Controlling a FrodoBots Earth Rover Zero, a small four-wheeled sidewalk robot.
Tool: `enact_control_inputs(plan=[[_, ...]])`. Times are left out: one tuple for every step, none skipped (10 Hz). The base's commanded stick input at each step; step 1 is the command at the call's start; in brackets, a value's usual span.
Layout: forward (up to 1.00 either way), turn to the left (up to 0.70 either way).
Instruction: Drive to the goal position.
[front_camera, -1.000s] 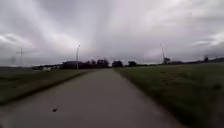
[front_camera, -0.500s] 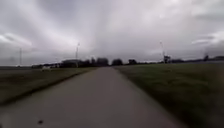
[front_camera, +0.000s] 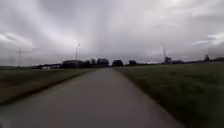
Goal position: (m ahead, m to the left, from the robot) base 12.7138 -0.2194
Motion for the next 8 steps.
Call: enact_control_inputs(plan=[[0.7,0.0],[0.7,0.0],[0.7,0.0],[0.7,0.0],[0.7,0.0],[0.7,0.0],[0.7,0.0],[0.7,0.0]])
